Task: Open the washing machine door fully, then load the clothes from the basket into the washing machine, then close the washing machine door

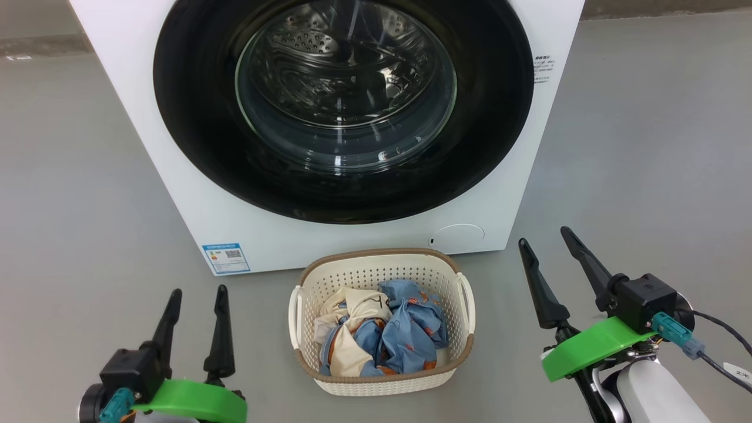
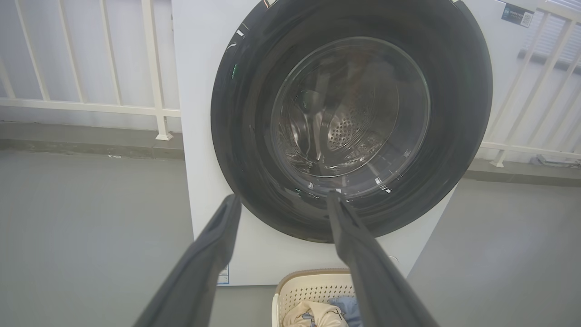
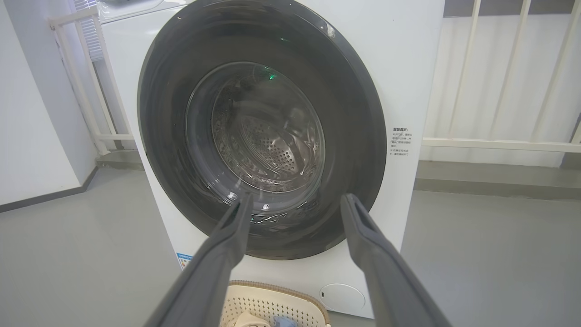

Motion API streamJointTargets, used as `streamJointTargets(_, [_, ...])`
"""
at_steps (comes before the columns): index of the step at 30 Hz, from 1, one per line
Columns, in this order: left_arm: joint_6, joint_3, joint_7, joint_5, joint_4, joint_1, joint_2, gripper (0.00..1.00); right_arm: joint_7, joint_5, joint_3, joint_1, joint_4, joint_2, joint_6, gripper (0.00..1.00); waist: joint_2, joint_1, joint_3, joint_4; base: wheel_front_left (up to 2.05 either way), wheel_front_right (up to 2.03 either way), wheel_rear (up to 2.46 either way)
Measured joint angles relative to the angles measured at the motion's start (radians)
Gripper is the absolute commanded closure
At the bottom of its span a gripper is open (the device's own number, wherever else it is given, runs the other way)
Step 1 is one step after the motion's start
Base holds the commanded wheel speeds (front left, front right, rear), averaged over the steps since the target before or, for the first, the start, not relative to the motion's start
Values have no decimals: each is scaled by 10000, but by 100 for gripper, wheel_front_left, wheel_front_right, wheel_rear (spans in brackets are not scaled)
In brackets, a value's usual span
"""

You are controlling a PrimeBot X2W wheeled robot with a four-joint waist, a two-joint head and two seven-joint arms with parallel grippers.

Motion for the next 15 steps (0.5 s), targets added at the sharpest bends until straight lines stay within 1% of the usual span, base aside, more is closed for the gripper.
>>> streamJointTargets(15, [2,4,0,-6,48,-20,0,0,0,90,-182,1,65,54,0,0,0,0,71,11,0,0,0])
